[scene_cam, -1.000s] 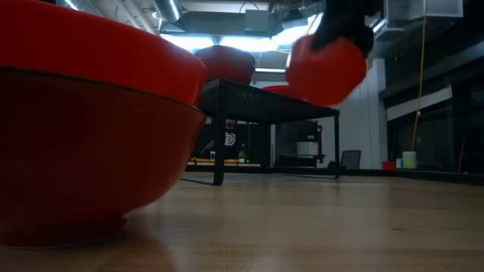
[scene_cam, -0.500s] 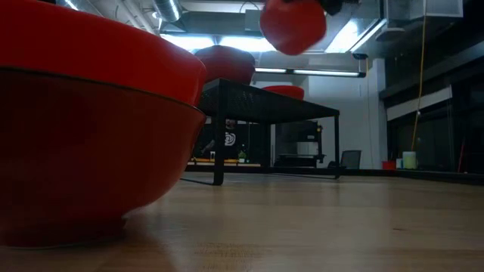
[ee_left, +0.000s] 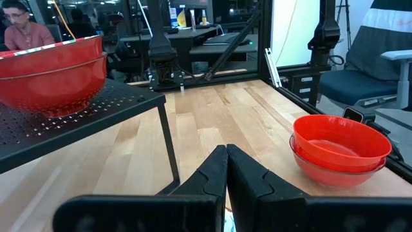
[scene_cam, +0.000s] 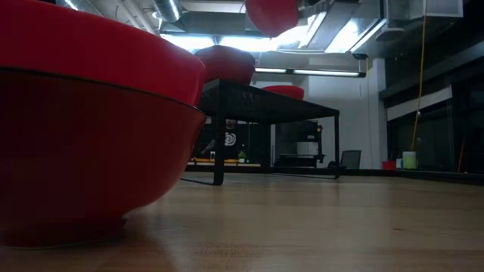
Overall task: Pick & Place Mini bowls
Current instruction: Stack the red bowl on the red bowl on the shelf, then stack the white patterned bowl on the white patterned bowl on the shelf
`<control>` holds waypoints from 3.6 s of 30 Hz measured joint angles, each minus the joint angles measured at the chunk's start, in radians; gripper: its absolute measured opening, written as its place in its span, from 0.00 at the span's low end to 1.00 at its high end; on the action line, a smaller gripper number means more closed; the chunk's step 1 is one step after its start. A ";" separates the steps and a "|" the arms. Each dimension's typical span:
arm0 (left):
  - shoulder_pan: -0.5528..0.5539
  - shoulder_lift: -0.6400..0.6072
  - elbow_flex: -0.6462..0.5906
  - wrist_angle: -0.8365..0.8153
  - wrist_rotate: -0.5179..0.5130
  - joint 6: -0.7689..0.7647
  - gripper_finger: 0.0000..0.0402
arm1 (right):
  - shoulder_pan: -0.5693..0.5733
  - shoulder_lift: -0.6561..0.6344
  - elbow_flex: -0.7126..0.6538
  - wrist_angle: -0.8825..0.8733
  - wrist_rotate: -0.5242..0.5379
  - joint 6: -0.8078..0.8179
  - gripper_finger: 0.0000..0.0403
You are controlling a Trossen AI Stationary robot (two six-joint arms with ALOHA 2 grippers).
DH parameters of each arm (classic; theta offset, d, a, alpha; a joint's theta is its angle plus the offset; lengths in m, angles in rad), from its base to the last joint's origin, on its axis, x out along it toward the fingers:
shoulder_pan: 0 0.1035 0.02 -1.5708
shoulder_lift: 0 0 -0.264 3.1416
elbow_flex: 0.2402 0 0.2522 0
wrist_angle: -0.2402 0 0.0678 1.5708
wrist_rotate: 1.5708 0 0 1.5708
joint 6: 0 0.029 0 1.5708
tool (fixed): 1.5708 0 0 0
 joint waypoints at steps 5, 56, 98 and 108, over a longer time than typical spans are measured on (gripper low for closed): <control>0.000 0.000 0.000 0.000 0.000 0.000 0.01 | -0.072 0.000 0.000 0.006 0.000 -0.039 0.03; 0.000 0.000 0.000 0.000 0.000 0.000 0.01 | -0.334 0.201 -0.013 -0.179 0.025 -0.050 0.04; 0.000 0.000 0.000 0.000 0.000 0.000 0.01 | -0.313 0.199 0.204 -0.276 -0.302 0.092 0.28; 0.000 0.000 0.000 0.000 0.000 0.000 0.01 | -0.199 0.199 0.204 -0.275 -0.360 0.175 0.28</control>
